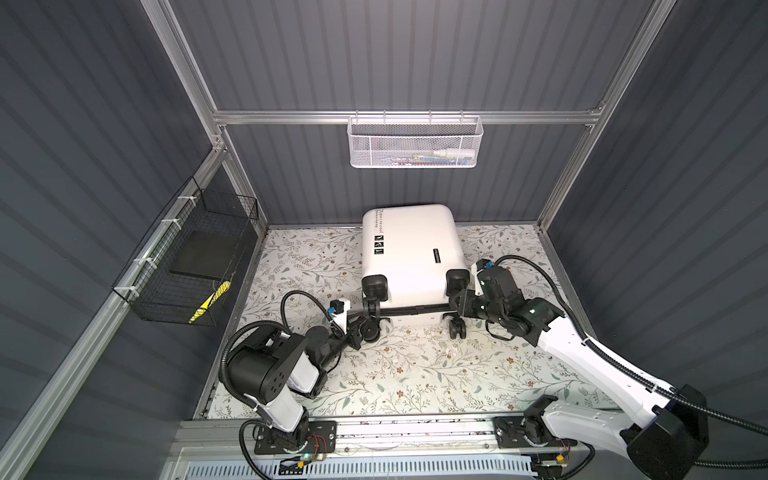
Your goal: Pack the luggage
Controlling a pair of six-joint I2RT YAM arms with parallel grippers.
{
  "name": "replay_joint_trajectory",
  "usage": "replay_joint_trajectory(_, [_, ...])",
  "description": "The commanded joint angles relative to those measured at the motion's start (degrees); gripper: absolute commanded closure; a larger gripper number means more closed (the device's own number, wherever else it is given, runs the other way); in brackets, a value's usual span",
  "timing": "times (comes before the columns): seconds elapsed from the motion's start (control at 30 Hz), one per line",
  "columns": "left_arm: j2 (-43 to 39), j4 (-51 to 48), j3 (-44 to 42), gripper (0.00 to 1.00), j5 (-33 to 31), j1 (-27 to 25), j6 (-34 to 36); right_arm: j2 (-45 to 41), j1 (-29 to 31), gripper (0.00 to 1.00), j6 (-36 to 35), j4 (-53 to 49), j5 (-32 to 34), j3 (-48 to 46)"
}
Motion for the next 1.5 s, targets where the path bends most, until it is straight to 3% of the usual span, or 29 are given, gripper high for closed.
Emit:
replay_joint_trajectory(0.0, [0.7,1.8,2.0,0.75,-0.9,0.5,0.3,0.3,0.4,0.9,-0.8,-4.0,-2.3,-1.6])
replay_joint_trajectory(0.27, [-0.5,1.8,1.8,0.85,-0.5,0.5,-0.4,0.1,0.3,0.91,-0.8,-4.0,-2.3,-1.9])
replay_joint_trajectory(0.73, [-1.2,1.8,0.9,0.94,-0.8,0.5,-0.8,0.4,0.3,0.92,-0.8,-4.2,-2.3,-1.6])
replay_joint_trajectory(0.8, [-1.2,1.7,0.8,0.87,-1.1,0.5,-0.8,0.4,0.4,0.92,-0.8,-4.1,-2.4,-1.7])
replay_joint_trajectory(0.87, [-1.4,1.5,0.6,0.7,-1.7,0.5,-0.9,0.4,0.3,0.92,-0.8,-4.1,-2.4,-1.6])
replay_joint_trajectory(1.0, [-1.5,0.3,0.7,0.5,-2.5,0.6,-0.3,0.5,0.2,0.92,-1.0,-4.1,-2.4,-1.4])
replay_joint_trajectory(1.17, [-1.1,0.5,1.6,0.46,-2.3,0.5,0.6,0.5,0.3,0.92,-1.0,-4.3,-2.3,-1.2])
replay_joint_trajectory(1.47, [1.6,1.8,3.3,0.48,-0.6,1.0,2.7,0.4,0.2,0.92,-1.1,-4.4,-2.5,-1.2])
